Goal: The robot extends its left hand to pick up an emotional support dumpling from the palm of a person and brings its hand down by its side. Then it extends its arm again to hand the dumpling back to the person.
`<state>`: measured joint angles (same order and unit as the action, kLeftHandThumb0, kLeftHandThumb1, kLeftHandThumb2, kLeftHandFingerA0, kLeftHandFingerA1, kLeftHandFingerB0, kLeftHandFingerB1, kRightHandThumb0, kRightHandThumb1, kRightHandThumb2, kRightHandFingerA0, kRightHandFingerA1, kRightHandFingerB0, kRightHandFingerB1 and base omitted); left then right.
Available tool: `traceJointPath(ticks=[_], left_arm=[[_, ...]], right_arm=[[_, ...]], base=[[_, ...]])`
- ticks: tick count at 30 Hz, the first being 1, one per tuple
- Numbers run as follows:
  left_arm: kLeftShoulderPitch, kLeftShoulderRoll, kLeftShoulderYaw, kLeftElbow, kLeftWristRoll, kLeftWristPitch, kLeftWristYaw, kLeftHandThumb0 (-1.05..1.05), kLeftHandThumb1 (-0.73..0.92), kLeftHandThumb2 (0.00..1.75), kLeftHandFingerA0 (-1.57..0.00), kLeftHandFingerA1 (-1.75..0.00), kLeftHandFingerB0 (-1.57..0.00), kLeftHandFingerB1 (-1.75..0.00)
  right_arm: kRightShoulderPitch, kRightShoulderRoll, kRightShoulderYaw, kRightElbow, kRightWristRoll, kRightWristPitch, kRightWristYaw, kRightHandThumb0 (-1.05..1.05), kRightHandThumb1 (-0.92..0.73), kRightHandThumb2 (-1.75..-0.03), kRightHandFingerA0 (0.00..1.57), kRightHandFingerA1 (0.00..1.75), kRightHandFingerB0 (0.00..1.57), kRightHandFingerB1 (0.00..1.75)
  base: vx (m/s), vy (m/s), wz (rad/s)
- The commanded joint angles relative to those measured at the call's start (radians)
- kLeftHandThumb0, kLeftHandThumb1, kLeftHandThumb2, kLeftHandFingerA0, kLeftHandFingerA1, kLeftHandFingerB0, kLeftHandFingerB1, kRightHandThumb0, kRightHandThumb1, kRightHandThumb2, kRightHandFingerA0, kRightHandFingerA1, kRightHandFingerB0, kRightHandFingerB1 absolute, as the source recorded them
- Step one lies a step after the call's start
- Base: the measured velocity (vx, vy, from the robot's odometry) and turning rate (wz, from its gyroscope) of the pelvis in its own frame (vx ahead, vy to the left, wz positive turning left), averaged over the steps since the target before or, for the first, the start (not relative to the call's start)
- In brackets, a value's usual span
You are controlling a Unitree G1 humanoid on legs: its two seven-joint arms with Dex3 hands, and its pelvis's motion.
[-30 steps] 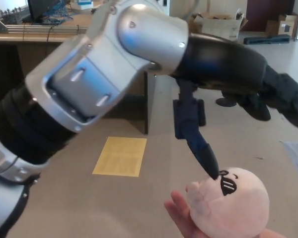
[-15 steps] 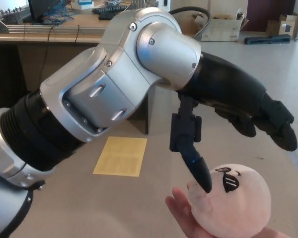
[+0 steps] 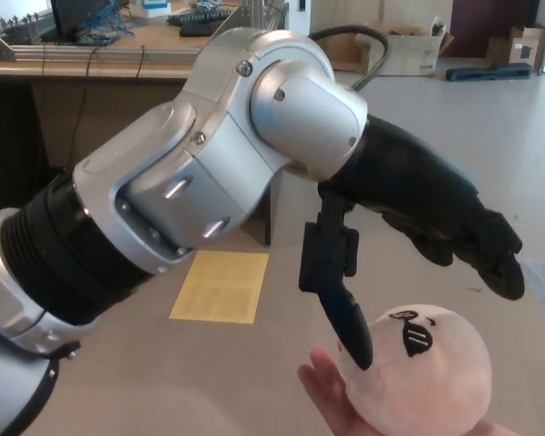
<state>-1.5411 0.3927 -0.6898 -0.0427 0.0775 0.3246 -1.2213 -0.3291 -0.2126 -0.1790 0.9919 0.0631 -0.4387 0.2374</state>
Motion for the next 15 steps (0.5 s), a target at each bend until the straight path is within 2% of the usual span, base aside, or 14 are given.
traceJointPath(ticks=[1,2,4,7,8,10,11,12,13,15], left_arm=[[0.018,-0.01,0.005,-0.001,0.037,-0.016,-0.034,-0.94,0.45,0.55,-0.02,-0.31,-0.04,-0.29],[0.025,-0.012,0.005,-0.008,0.037,-0.017,-0.033,-0.92,0.47,0.55,-0.05,-0.31,-0.03,-0.28],[0.038,-0.019,0.003,-0.021,0.033,-0.01,-0.038,-0.9,0.46,0.56,-0.04,-0.31,-0.02,-0.27],[0.044,-0.027,0.005,-0.024,0.032,0.002,-0.05,-0.9,0.46,0.56,-0.04,-0.31,-0.02,-0.27],[0.043,-0.03,-0.003,-0.029,0.039,0.014,-0.056,-0.63,0.34,0.84,0.0,-0.29,0.0,-0.22],[0.043,-0.035,-0.015,-0.036,0.051,0.032,-0.068,-0.63,0.34,0.84,0.0,-0.29,0.0,-0.22],[0.055,-0.036,-0.022,-0.036,0.063,0.019,-0.062,-0.9,0.36,0.71,-0.06,-0.3,-0.06,-0.2],[0.058,-0.037,-0.024,-0.036,0.067,0.015,-0.061,-0.9,0.36,0.71,-0.06,-0.3,-0.06,-0.2],[0.072,-0.035,-0.029,-0.042,0.077,0.008,-0.057,-0.67,0.38,0.86,-0.01,-0.28,-0.02,-0.21],[0.08,-0.036,-0.029,-0.045,0.085,0.006,-0.058,-0.67,0.38,0.86,-0.01,-0.28,-0.02,-0.21]], right_arm=[[-0.015,-0.011,-0.002,0.007,0.002,0.026,-0.016,-0.56,-0.59,-0.59,0.73,0.47,0.32,0.32],[-0.018,-0.01,-0.002,0.008,0.003,0.033,-0.016,-0.57,-0.58,-0.58,0.82,0.48,0.33,0.32],[-0.022,-0.012,0.0,0.009,0.0,0.041,-0.017,-0.51,-0.61,-0.59,0.77,0.47,0.38,0.33],[-0.02,-0.015,0.004,0.011,-0.006,0.038,-0.02,-0.51,-0.61,-0.59,0.77,0.47,0.38,0.33],[-0.022,-0.016,0.008,0.005,-0.015,0.055,-0.037,-0.52,-0.51,-0.8,0.65,0.58,0.44,0.51],[-0.023,-0.018,0.015,-0.004,-0.028,0.083,-0.064,-0.52,-0.51,-0.8,0.65,0.58,0.44,0.51],[-0.025,-0.021,0.019,-0.01,-0.032,0.081,-0.065,-0.47,-0.58,-0.6,0.76,0.48,0.58,0.42],[-0.026,-0.021,0.021,-0.012,-0.033,0.081,-0.066,-0.47,-0.58,-0.6,0.76,0.48,0.58,0.42],[-0.023,-0.021,0.02,-0.01,-0.026,0.057,-0.05,-0.45,-0.59,-0.61,0.78,0.5,0.64,0.43],[-0.022,-0.021,0.02,-0.01,-0.023,0.049,-0.043,-0.45,-0.59,-0.61,0.78,0.5,0.64,0.43]], base=[[0.0,0.0,0.0],[0.0,0.0,0.0],[0.0,0.0,0.0],[0.0,0.0,0.0],[0.0,0.0,0.0],[0.0,0.0,0.0],[0.0,0.0,0.0],[0.0,0.0,0.0],[0.0,0.0,0.0],[0.0,0.0,0.0]])
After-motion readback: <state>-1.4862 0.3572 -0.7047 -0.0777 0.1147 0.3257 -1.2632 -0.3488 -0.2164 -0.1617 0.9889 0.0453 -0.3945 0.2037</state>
